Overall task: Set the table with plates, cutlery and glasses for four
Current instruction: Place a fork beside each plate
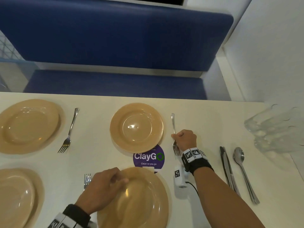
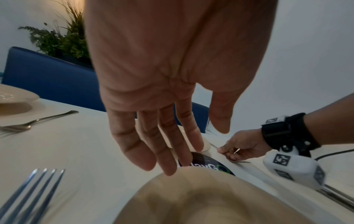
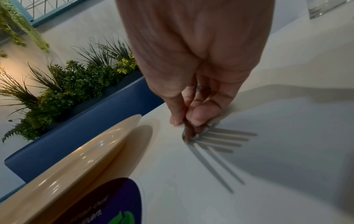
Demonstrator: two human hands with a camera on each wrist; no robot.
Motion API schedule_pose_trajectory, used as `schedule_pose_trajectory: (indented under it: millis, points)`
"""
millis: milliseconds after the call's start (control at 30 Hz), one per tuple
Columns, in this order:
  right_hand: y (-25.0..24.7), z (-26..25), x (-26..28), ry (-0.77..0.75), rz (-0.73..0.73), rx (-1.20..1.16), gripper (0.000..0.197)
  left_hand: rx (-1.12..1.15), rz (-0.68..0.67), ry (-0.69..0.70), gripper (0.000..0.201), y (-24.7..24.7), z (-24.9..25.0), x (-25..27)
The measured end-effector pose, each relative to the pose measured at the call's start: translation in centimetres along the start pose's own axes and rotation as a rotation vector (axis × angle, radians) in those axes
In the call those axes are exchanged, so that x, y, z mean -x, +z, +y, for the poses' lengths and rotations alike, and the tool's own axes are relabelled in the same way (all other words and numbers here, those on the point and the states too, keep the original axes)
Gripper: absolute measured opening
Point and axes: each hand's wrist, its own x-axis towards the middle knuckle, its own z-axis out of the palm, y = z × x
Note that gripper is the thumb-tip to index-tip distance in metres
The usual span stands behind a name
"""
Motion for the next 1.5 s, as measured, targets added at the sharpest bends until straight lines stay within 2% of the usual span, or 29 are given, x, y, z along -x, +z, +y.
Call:
schedule_pose_trajectory:
  millis: [167,333,433,467,567,600,667,767,867,933,1333,1500]
  points:
    - [-0.1,-0.1,-0.2,0.047,-0.022,-0.057,0.023,-0.005,-0.010,-0.013,0.018,0.7,0.1,1.8]
    - [-0.3,0.0,-0.2,0.091,-0.022,-0.165,0.019,0.025,-0.047,-0.055,0.036,0.7,-0.2,2.6]
    - [-0.3,0.0,-0.1,0.094,-0.021,-0.191,0.018,0.024,-0.062,-0.072,0.031,0.6,0.1,2.6]
    - [-0.2,0.1,-0.1,0.095,-0.020,-0.198,0.018,0.033,-0.064,-0.069,0.036,0.5,0.1,2.6]
    - [0.0,0.3,-0.1,0.088,-0.013,-0.195,0.019,0.055,-0.055,-0.072,0.077,0.5,0.0,2.6]
    - [0.1,0.3,-0.1,0.087,-0.013,-0.189,0.020,0.055,-0.044,-0.070,0.085,0.6,-0.2,2.5]
    - [0.1,0.3,-0.1,0.084,-0.015,-0.179,0.021,0.056,-0.040,-0.079,0.088,0.5,-0.2,2.5]
    - [0.0,0.2,-0.1,0.082,-0.012,-0.175,0.020,0.054,-0.049,-0.080,0.076,0.2,0.0,2.6]
    - [0.0,0.1,-0.3,0.084,-0.008,-0.167,0.020,0.051,-0.075,-0.071,0.028,0.3,0.3,2.8]
    - [0.1,0.1,-0.5,0.083,-0.019,-0.162,0.019,0.039,-0.089,-0.070,0.015,0.6,-0.1,2.8]
    - [-0.6,-2.3,-2.5,0.081,-0.025,0.039,0.023,0.103,-0.016,-0.079,0.014,0.1,0.4,5.1]
    - [-0.5,-1.7,-3.0,0.085,-0.031,0.048,0.025,0.035,0.157,-0.150,0.017,-2.8,-2.0,5.3]
